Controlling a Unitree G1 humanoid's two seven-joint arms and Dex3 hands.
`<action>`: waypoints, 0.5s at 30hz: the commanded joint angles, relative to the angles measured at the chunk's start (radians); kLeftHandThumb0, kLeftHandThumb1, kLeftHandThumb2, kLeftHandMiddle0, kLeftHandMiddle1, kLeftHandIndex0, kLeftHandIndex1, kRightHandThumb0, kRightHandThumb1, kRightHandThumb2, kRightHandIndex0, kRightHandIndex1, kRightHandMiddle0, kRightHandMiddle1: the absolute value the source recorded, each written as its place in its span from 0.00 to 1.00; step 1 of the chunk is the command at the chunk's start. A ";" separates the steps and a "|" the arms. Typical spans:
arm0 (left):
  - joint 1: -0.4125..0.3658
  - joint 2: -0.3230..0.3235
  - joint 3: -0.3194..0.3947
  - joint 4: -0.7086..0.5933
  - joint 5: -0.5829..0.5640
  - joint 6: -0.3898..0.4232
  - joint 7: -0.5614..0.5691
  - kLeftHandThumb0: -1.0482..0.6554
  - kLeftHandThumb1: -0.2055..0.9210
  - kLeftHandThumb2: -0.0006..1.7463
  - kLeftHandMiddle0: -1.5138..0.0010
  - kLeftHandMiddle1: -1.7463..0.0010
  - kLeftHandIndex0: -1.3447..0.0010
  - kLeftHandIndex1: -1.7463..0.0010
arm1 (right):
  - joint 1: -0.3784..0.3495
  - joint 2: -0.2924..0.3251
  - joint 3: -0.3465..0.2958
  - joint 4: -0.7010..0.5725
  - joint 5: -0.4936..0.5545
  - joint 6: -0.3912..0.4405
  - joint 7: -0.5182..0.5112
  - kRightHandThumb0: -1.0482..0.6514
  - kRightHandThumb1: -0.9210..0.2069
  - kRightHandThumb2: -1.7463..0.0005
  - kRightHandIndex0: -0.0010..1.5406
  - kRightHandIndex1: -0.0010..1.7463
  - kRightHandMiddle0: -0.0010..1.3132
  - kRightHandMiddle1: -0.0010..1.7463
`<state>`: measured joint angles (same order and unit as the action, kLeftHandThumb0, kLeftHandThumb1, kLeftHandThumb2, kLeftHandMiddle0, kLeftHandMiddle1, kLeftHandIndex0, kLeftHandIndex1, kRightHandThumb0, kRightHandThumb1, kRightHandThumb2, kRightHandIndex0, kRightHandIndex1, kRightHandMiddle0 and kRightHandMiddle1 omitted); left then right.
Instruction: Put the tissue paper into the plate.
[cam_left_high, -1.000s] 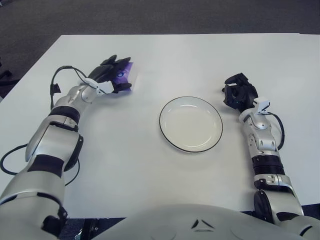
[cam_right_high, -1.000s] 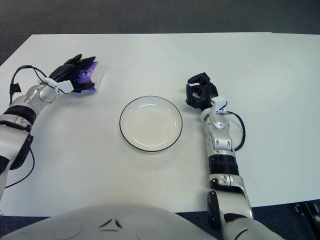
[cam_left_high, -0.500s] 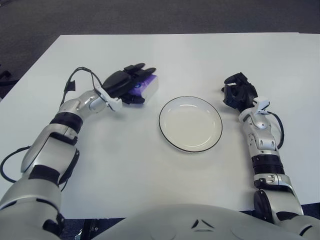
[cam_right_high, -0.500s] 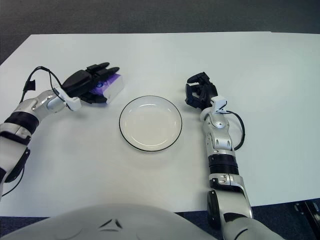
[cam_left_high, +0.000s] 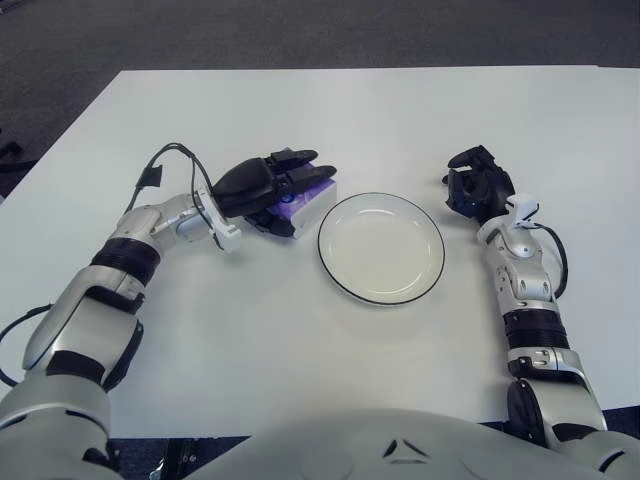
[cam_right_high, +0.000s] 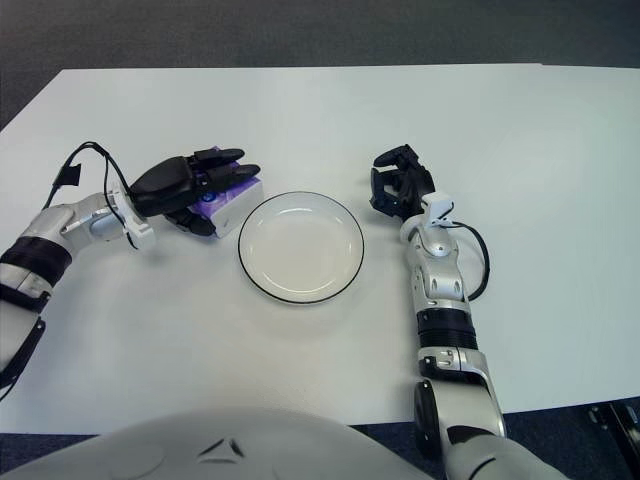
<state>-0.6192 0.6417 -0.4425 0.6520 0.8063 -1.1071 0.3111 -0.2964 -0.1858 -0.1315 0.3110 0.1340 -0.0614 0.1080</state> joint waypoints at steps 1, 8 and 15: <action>0.018 0.013 0.008 -0.035 0.035 -0.014 0.013 0.01 1.00 0.52 0.66 1.00 0.75 0.97 | 0.077 0.030 0.009 0.074 0.003 0.037 0.015 0.61 0.29 0.44 0.26 0.98 0.18 1.00; 0.031 0.014 0.021 -0.073 0.037 -0.038 0.011 0.00 1.00 0.54 0.67 1.00 0.75 0.98 | 0.077 0.031 0.007 0.078 0.003 0.031 0.020 0.61 0.30 0.43 0.26 0.98 0.18 1.00; 0.044 0.005 0.048 -0.102 0.093 -0.013 0.089 0.00 1.00 0.55 0.68 1.00 0.75 0.98 | 0.077 0.029 0.005 0.077 0.004 0.030 0.024 0.61 0.30 0.43 0.27 0.98 0.18 1.00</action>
<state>-0.5902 0.6424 -0.4156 0.5646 0.8650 -1.1348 0.3549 -0.2988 -0.1860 -0.1321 0.3175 0.1345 -0.0683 0.1234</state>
